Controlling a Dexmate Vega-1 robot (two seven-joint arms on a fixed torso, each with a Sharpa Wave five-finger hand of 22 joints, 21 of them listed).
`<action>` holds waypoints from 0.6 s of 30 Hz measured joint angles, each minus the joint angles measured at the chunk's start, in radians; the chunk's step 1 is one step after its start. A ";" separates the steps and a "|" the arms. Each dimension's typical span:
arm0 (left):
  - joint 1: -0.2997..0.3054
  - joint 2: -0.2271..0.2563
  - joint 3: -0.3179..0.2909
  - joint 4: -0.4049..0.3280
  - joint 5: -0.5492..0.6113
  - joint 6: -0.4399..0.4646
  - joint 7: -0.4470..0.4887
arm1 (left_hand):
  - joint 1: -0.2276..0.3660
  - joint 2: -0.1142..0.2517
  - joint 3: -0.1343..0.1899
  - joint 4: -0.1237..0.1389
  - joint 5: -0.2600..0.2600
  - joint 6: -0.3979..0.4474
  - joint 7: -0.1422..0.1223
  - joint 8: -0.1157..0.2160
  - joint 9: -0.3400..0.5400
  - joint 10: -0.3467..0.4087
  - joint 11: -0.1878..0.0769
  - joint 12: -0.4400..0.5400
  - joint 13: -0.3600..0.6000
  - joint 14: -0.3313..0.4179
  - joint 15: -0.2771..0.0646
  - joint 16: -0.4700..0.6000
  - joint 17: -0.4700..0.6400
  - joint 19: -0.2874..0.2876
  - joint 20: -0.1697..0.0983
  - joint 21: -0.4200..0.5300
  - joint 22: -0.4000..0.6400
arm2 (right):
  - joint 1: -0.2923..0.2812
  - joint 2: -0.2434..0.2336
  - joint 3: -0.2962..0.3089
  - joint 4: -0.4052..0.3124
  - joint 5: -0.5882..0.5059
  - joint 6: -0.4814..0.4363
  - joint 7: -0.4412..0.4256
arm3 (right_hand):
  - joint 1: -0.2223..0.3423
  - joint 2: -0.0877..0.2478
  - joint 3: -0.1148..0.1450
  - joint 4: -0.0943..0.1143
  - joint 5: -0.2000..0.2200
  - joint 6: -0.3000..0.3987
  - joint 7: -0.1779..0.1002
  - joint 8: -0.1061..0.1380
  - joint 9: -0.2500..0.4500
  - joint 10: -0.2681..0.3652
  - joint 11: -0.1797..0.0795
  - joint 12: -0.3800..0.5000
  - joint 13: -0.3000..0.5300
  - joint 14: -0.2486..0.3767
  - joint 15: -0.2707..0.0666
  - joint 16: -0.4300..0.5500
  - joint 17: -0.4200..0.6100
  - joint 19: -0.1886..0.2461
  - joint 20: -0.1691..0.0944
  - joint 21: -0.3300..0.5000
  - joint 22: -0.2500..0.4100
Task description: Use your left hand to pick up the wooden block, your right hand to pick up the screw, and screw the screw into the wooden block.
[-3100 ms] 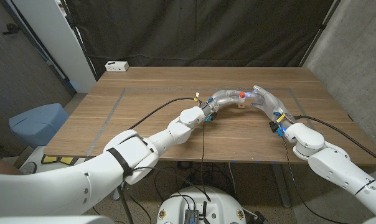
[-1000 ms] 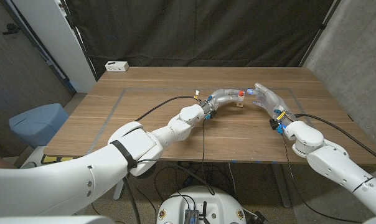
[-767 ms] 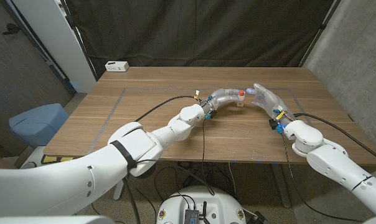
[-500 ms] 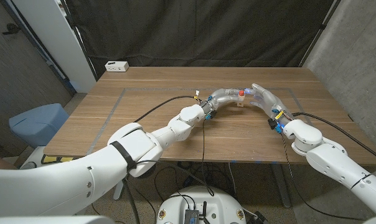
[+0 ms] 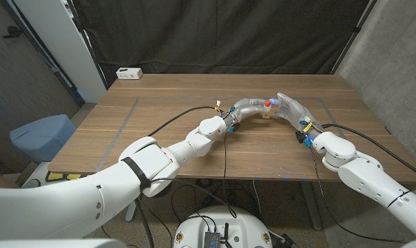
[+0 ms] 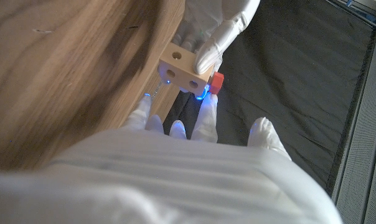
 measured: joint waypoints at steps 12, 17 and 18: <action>0.005 0.004 0.000 -0.011 0.001 0.000 -0.001 | 0.000 0.000 0.000 0.000 -0.003 0.000 0.000 0.000 0.000 0.000 0.000 0.000 0.000 0.000 0.000 0.000 0.000 0.000 0.000 0.000 0.000 | 0.001 -0.003 -0.003 0.000 -0.001 0.005 0.001 | 0.000 0.000 0.000 0.000 0.000 0.052 0.018 0.020 -0.001 0.013 -0.013 0.005 0.000 0.000 0.000 0.000 0.000 0.000 0.000 0.000 0.000; 0.007 0.005 0.000 -0.015 0.001 0.000 -0.002 | 0.000 0.000 0.000 0.000 -0.003 0.000 0.000 0.000 0.001 0.000 0.000 0.000 0.000 0.000 0.000 0.000 0.000 0.000 0.000 0.000 0.000 | 0.000 -0.005 -0.003 -0.004 -0.001 0.005 -0.002 | 0.000 0.000 0.000 0.000 0.000 0.064 0.017 0.022 -0.003 0.016 -0.016 0.012 0.000 0.003 -0.002 0.002 0.000 0.000 0.000 0.000 0.000; 0.007 0.005 0.000 -0.016 0.001 0.001 -0.003 | 0.000 0.000 0.000 0.000 -0.003 0.000 0.000 0.000 0.001 0.000 0.000 0.000 0.000 0.000 0.000 0.000 0.000 0.000 0.000 0.000 0.000 | -0.001 -0.006 -0.003 -0.006 -0.001 0.005 -0.003 | 0.000 0.000 0.000 0.000 0.000 0.066 0.018 0.022 -0.003 0.016 -0.016 0.012 0.000 0.004 -0.004 0.005 0.000 0.000 0.000 0.000 0.000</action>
